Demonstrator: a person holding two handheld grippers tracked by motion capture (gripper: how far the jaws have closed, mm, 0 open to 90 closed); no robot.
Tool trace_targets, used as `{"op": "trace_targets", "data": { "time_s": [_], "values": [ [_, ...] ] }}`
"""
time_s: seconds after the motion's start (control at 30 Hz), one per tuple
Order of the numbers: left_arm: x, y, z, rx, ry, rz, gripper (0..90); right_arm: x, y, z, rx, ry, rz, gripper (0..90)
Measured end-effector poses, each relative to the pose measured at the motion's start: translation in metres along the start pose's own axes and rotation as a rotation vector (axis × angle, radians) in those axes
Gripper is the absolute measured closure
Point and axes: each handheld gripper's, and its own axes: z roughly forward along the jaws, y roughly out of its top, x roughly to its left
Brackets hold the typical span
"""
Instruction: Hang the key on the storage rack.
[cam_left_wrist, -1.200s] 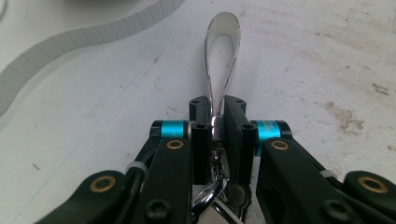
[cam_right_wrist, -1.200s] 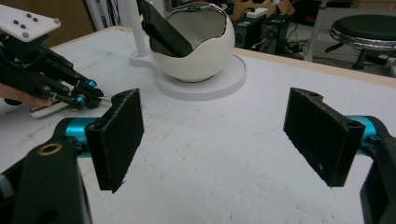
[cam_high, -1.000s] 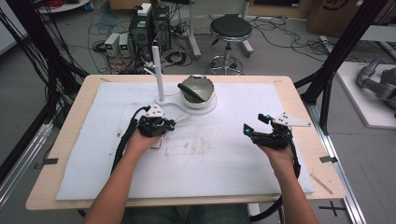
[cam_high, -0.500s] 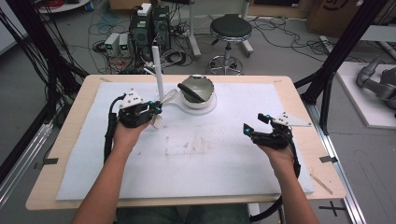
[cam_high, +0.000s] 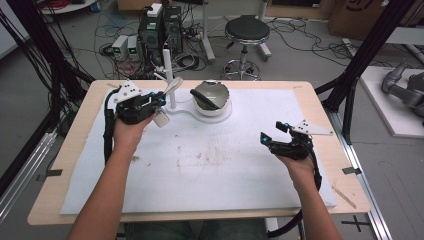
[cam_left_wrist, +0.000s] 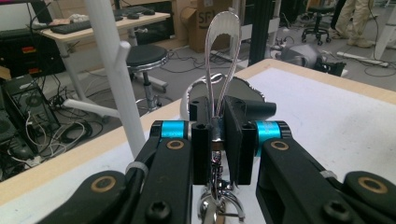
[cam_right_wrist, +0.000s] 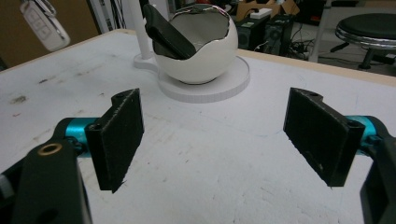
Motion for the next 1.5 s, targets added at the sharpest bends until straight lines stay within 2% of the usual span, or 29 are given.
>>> {"op": "trace_targets", "data": {
  "time_s": [0.07, 0.17, 0.27, 0.37, 0.5, 0.67, 1.03, 1.27, 1.5],
  "values": [
    [0.005, 0.007, -0.002, -0.011, 0.024, -0.004, 81.4, -0.001, 0.0, 0.0, 0.003, -0.002, -0.001, 20.7],
    [0.009, 0.011, -0.003, -0.017, 0.031, -0.007, 81.4, -0.001, 0.0, 0.0, -0.001, -0.005, -0.001, 20.6],
    [0.015, 0.017, -0.003, -0.012, 0.056, 0.003, 81.4, -0.002, -0.001, 0.0, 0.002, -0.004, 0.004, 20.7],
    [0.021, 0.019, -0.003, -0.015, 0.072, -0.009, 81.4, -0.002, -0.001, 0.0, 0.007, -0.006, 0.005, 20.7],
    [0.028, 0.016, -0.001, -0.01, 0.094, -0.022, 81.4, -0.002, -0.001, 0.0, 0.006, -0.007, 0.007, 20.6],
    [0.034, 0.013, 0.004, -0.003, 0.1, -0.041, 81.4, -0.003, -0.002, 0.001, 0.011, -0.007, 0.007, 20.7],
    [0.039, 0.01, 0.021, 0.041, 0.122, -0.035, 81.4, -0.001, -0.002, 0.003, 0.028, -0.002, 0.005, 20.7],
    [0.043, 0.001, 0.032, 0.063, 0.126, -0.061, 81.3, -0.002, -0.002, 0.002, 0.025, -0.005, 0.002, 20.7],
    [0.046, -0.006, 0.035, 0.086, 0.142, -0.074, 80.9, -0.003, -0.002, 0.002, 0.019, -0.002, 0.006, 20.6]
  ]
}}
